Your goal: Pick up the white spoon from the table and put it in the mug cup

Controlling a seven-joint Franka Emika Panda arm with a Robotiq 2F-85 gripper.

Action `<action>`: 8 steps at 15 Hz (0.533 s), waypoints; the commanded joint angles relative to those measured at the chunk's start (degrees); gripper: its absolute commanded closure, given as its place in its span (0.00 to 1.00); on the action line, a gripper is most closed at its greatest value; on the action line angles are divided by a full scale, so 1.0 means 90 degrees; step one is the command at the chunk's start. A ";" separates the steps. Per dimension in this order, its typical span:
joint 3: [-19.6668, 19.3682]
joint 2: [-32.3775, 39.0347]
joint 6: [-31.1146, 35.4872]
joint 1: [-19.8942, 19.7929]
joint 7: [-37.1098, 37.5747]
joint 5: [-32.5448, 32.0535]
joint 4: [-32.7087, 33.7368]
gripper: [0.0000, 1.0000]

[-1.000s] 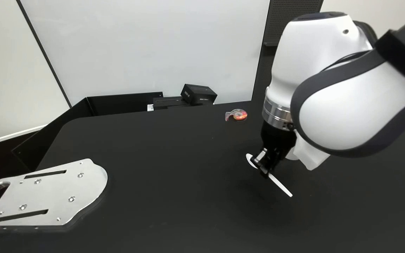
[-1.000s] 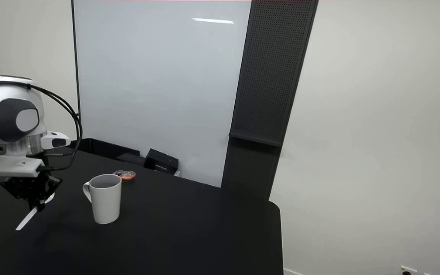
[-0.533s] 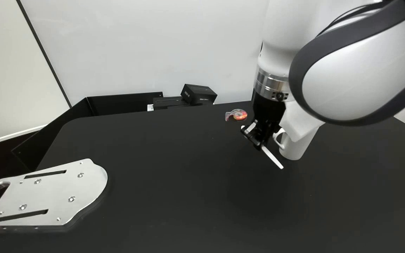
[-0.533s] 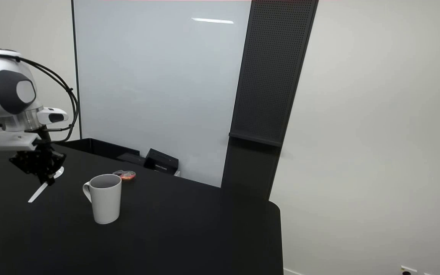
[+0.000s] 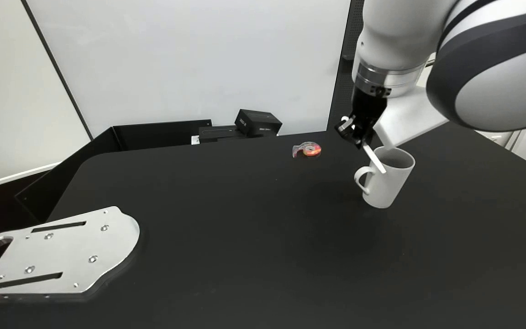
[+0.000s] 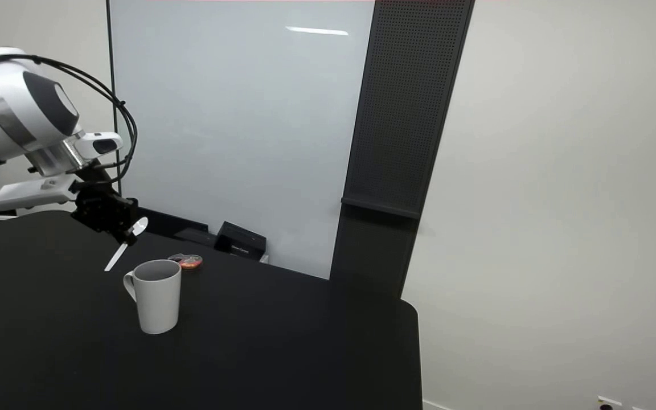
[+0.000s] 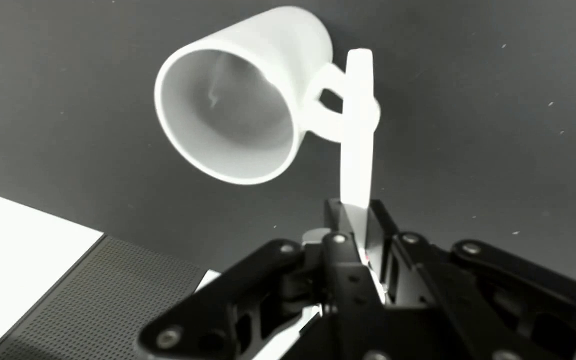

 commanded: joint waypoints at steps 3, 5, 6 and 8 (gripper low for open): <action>0.0040 -0.0408 -0.0216 -0.0116 0.2191 -0.1713 -0.0010 0.97; 0.0148 -0.0489 -0.0104 -0.0304 0.2937 -0.2280 -0.0078 0.97; 0.0213 -0.0520 -0.0124 -0.0403 0.3266 -0.2542 -0.0089 0.97; -0.0197 -0.0540 -0.0013 -0.0122 0.3864 -0.2967 -0.0160 0.97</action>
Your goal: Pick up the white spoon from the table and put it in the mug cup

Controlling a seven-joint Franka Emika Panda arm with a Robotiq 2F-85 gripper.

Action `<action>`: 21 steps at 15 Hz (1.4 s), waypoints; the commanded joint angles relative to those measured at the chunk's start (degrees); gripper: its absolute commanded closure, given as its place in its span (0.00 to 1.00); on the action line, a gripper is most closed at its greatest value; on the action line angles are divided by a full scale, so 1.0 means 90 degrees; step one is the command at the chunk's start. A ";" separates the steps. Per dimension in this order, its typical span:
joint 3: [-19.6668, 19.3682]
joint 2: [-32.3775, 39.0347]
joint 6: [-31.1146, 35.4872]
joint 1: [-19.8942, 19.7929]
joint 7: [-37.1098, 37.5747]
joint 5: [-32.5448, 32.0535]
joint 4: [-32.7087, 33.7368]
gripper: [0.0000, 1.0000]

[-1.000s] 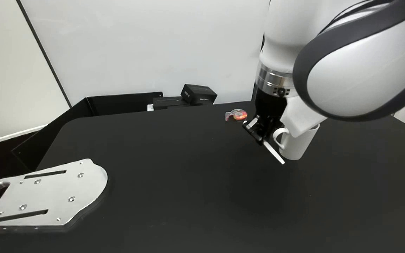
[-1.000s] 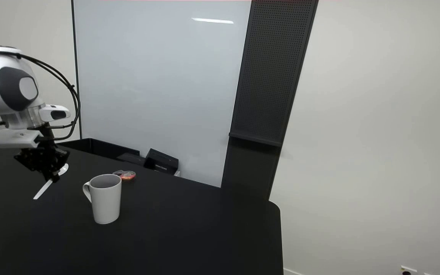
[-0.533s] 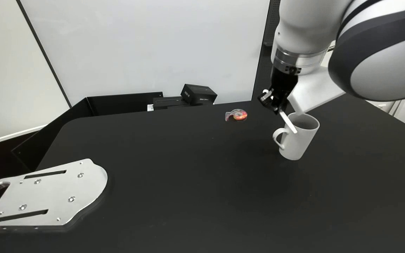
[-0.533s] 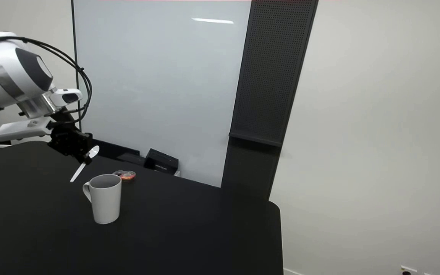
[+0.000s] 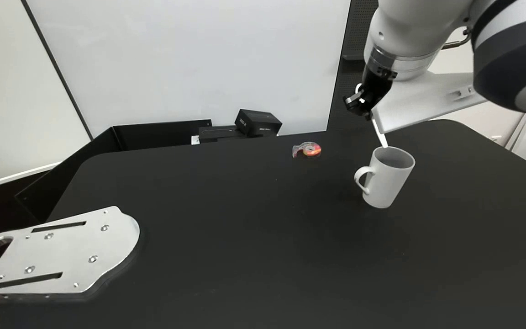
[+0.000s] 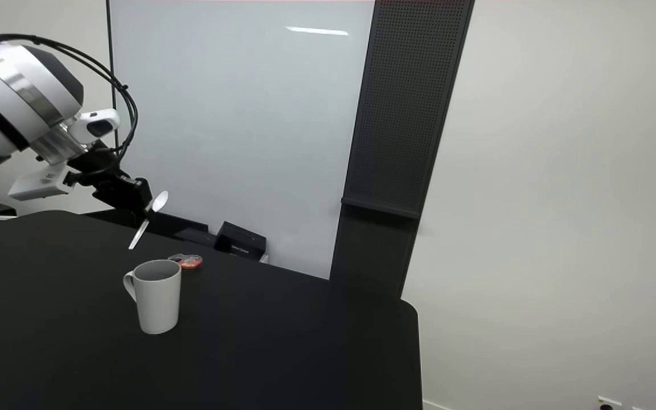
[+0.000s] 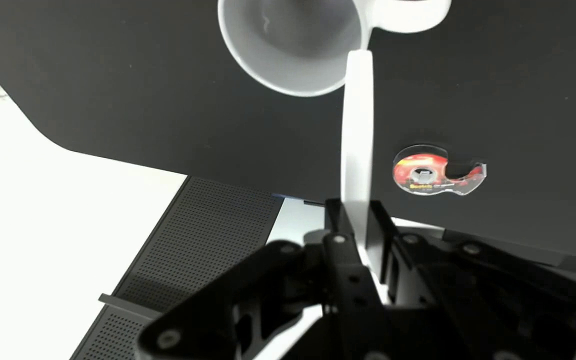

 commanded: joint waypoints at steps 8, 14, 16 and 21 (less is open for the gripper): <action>-0.0457 -0.0083 0.0045 0.0109 0.2055 -0.1421 -0.0421 0.97; -0.0500 0.0039 -0.0131 0.0199 0.2813 -0.2100 -0.0508 0.97; -0.0499 0.0093 -0.0180 0.0195 0.3095 -0.2357 -0.0536 0.97; -0.0447 0.0330 -0.0261 0.0206 0.3783 -0.2858 -0.0608 0.97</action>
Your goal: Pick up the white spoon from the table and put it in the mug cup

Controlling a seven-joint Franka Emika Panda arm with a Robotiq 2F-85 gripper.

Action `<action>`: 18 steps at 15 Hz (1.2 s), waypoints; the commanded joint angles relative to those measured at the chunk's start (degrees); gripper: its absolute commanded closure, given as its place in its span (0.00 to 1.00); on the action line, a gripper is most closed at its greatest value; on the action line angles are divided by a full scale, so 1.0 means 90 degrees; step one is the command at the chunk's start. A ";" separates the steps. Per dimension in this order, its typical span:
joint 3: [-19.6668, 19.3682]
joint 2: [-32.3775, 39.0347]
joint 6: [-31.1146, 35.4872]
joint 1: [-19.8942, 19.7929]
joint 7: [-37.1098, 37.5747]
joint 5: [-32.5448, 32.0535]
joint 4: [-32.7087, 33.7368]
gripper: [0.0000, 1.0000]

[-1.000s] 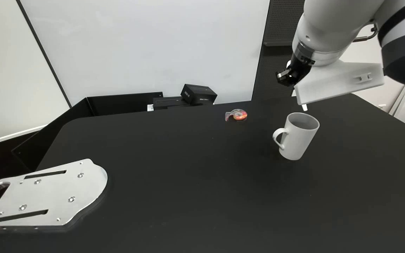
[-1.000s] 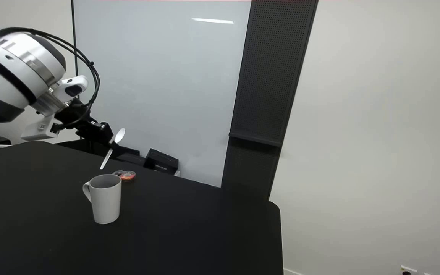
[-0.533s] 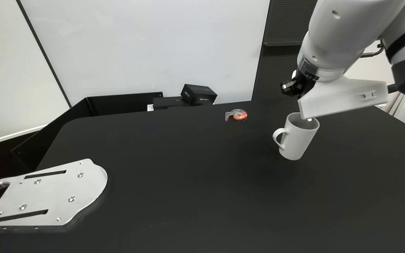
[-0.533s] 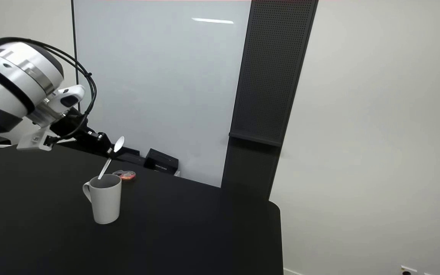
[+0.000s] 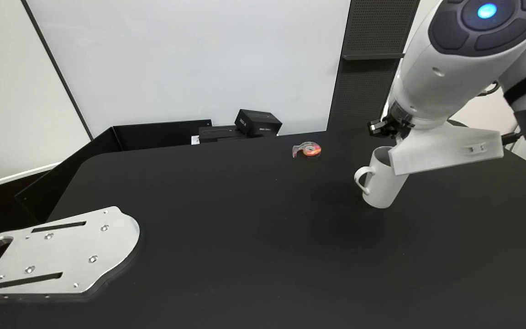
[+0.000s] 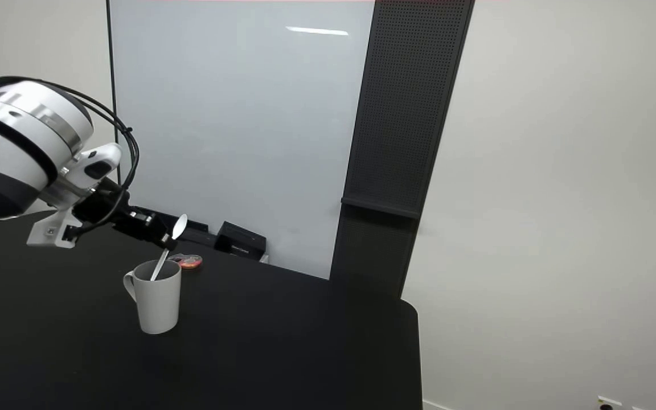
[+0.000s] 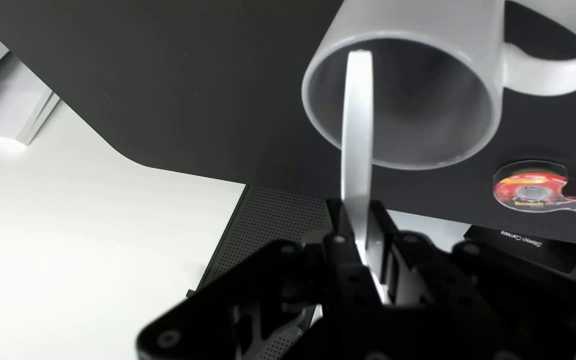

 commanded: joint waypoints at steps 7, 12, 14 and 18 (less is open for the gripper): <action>0.1375 0.0297 -0.0793 -0.1063 0.0691 -0.0633 -0.0003 0.54; 0.1965 0.0219 -0.1231 -0.1508 0.0380 -0.0426 0.0086 0.20; 0.2129 0.0136 -0.1345 -0.1584 0.0220 -0.0352 0.0119 0.07; 0.2501 -0.0265 -0.1155 -0.1800 -0.1002 0.0426 -0.0015 0.00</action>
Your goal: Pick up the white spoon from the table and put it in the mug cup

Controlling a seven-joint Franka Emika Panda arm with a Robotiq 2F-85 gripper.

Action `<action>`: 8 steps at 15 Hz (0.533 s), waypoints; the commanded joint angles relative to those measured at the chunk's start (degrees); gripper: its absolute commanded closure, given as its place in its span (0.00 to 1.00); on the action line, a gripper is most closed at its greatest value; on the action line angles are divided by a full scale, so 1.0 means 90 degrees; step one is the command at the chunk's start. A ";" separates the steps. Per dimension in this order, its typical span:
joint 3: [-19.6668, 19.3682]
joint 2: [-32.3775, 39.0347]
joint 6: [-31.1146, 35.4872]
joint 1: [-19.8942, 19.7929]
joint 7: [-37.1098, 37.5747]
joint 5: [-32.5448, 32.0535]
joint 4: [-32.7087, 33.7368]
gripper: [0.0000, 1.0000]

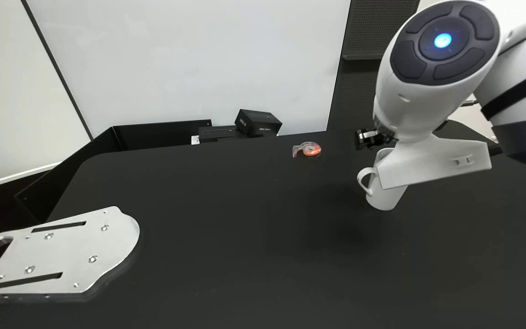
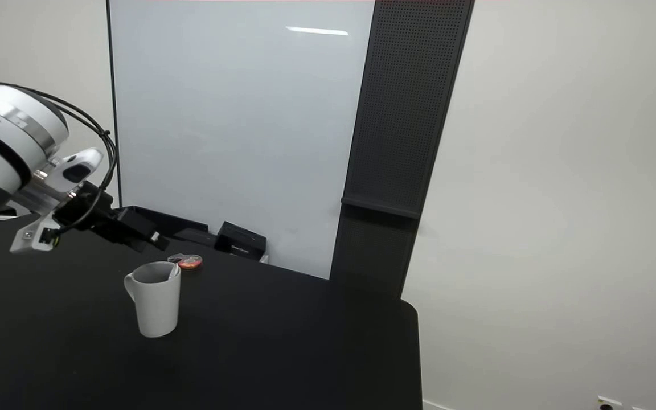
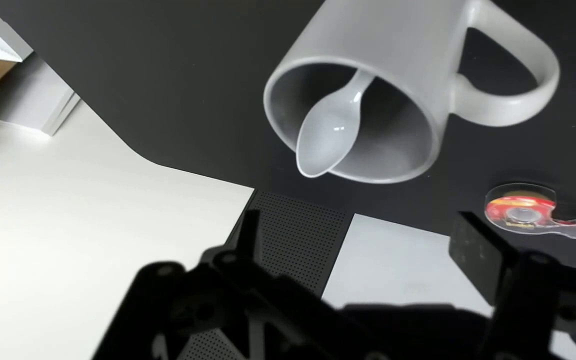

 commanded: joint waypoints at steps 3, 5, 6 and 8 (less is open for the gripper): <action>0.0593 -0.0626 0.0791 -0.0472 -0.2645 0.2026 -0.0279 0.00; 0.0726 -0.0668 0.1121 -0.0552 -0.3696 0.3033 -0.0350 0.00; 0.1049 -0.0630 0.1104 -0.0812 -0.4247 0.3537 -0.0366 0.00; 0.1452 -0.0540 0.0963 -0.1084 -0.5330 0.4595 -0.0345 0.00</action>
